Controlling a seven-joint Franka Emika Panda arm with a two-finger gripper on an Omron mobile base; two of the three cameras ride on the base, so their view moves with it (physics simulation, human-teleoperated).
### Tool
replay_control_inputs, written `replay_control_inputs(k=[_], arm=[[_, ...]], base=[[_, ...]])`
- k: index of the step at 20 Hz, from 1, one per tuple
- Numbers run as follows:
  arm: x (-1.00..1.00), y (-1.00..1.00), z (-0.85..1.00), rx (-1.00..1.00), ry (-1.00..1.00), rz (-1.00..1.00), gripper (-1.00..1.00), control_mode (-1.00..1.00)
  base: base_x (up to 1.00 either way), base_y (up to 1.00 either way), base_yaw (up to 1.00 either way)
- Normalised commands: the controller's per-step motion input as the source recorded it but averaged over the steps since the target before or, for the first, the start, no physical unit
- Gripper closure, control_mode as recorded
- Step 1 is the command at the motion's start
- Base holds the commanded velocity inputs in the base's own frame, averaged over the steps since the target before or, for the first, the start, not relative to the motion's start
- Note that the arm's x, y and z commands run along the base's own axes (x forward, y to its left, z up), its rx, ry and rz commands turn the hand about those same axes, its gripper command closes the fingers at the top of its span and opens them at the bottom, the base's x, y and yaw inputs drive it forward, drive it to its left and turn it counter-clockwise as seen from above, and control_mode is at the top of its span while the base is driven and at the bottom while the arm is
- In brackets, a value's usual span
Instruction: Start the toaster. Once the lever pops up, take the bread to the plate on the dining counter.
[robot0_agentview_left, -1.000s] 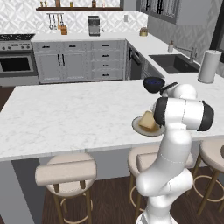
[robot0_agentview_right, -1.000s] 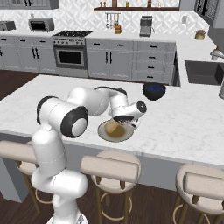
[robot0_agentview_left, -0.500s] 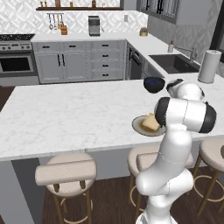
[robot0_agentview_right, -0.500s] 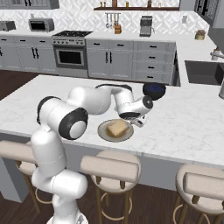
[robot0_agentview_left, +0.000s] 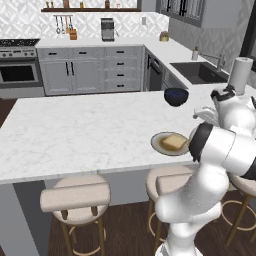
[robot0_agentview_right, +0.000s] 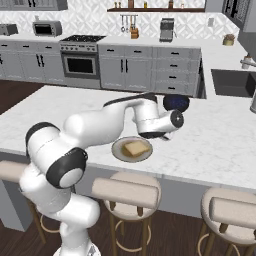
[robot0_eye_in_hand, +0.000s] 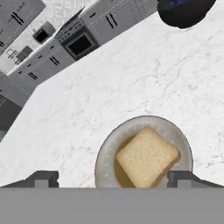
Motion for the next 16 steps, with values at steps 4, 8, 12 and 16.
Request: replay_control_inputs(k=[4, 8, 12, 16], arm=[[-1.0, 0.76, 0.03, -0.21, -0.37, 0.07, -1.0, -1.0], [-1.0, 0.96, 0.09, -0.3, -0.29, 0.1, -1.0, -1.0], [-0.96, 1.0, 0.31, -0.37, -0.29, 0.2, -1.0, -1.0], [-0.48, 0.75, 0.43, -0.29, -0.36, 0.22, -1.0, -1.0]], base=[[0.0, 0.0, 0.0], [0.0, 0.0, 0.0], [0.0, 0.0, 0.0], [0.0, 0.0, 0.0]])
